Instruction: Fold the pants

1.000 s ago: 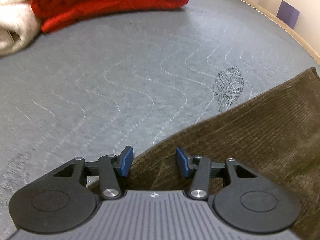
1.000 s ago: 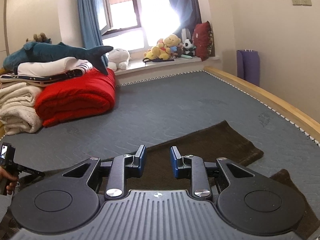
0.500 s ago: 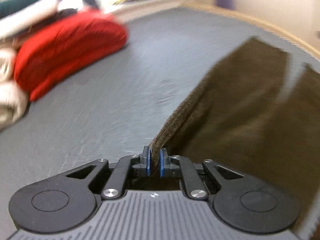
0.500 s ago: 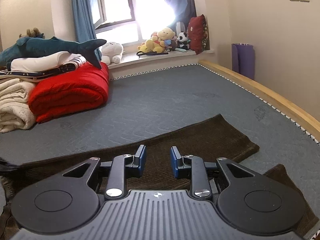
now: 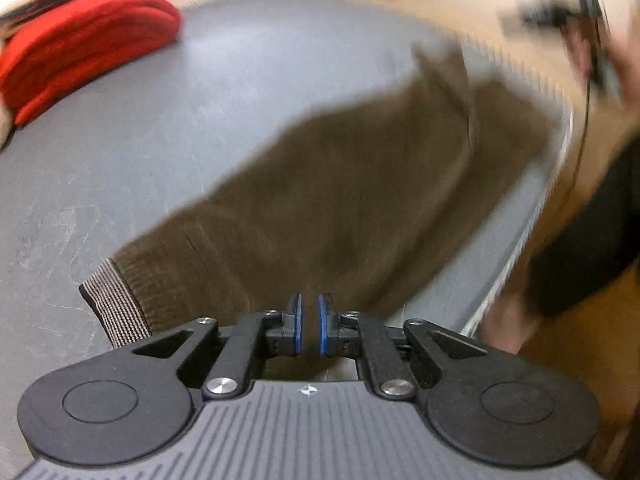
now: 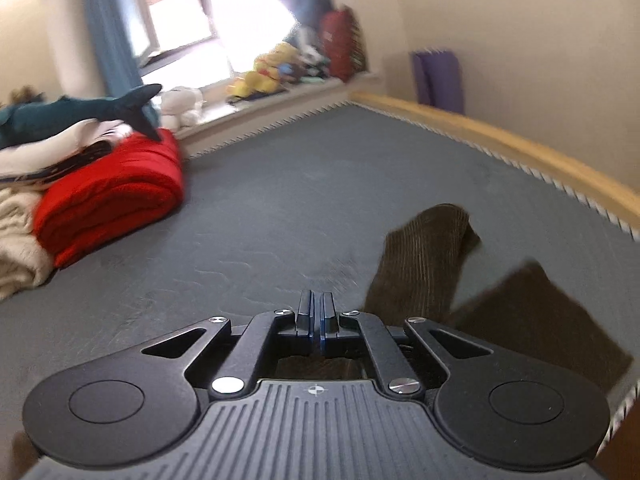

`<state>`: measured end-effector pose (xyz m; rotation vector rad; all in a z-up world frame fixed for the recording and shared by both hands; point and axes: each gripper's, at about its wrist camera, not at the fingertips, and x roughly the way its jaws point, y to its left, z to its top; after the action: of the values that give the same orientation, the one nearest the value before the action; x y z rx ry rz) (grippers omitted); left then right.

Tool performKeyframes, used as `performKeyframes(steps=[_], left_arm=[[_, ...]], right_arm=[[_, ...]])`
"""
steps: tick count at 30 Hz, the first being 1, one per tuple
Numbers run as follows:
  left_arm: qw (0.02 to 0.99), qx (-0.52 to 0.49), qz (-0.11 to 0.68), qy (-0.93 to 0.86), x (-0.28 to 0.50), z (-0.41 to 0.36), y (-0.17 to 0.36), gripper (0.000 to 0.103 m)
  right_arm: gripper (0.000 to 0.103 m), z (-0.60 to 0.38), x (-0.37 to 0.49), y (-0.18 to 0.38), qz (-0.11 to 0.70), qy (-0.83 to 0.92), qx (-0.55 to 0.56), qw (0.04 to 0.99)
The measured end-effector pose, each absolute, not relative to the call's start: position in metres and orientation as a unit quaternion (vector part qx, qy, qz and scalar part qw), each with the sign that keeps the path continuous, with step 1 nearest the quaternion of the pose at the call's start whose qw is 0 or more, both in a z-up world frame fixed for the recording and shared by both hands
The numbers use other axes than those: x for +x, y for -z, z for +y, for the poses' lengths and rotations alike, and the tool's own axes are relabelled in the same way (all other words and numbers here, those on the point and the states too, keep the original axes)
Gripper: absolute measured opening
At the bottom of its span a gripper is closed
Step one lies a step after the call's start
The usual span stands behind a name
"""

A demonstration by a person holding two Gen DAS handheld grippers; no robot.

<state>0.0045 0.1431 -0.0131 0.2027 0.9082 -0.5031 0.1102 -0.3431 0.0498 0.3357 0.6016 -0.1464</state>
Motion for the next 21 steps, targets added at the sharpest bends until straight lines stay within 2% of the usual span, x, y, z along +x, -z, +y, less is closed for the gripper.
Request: performKeyframes(steps=[3, 7, 9, 11, 13, 15, 16, 19, 21], left_arm=[[0.885, 0.025, 0.428, 0.183, 0.021, 0.174, 0.005, 0.013], [0.872, 0.031, 0.487, 0.04, 0.047, 0.19, 0.025, 0.016], [0.857, 0.01, 0.515, -0.003, 0.059, 0.2, 0.034, 0.016], [0.859, -0.019, 0.512, -0.005, 0.067, 0.204, 0.03, 0.016], [0.866, -0.034, 0.498, 0.008, 0.068, 0.2, 0.024, 0.02], [0.87, -0.021, 0.493, 0.016, 0.073, 0.187, 0.023, 0.028], [0.87, -0.015, 0.492, 0.017, 0.075, 0.186, 0.021, 0.028], [0.869, -0.008, 0.495, 0.021, 0.083, 0.183, 0.026, 0.029], [0.869, -0.007, 0.494, 0.021, 0.083, 0.183, 0.027, 0.029]], right_arm=[[0.003, -0.366, 0.107, -0.045, 0.293, 0.108, 0.202, 0.928], [0.005, -0.395, 0.104, -0.038, 0.278, 0.158, 0.253, 0.913], [0.006, -0.397, 0.114, -0.029, 0.291, 0.16, 0.25, 0.909], [0.006, -0.388, 0.131, -0.018, 0.318, 0.141, 0.227, 0.91], [0.006, -0.379, 0.152, -0.008, 0.342, 0.122, 0.205, 0.909], [0.006, -0.367, 0.172, 0.002, 0.356, 0.112, 0.177, 0.911], [0.011, -0.362, 0.183, 0.009, 0.367, 0.105, 0.166, 0.909], [0.035, -0.347, 0.211, 0.032, 0.414, 0.084, 0.147, 0.895], [0.041, -0.334, 0.227, 0.044, 0.433, 0.085, 0.119, 0.89]])
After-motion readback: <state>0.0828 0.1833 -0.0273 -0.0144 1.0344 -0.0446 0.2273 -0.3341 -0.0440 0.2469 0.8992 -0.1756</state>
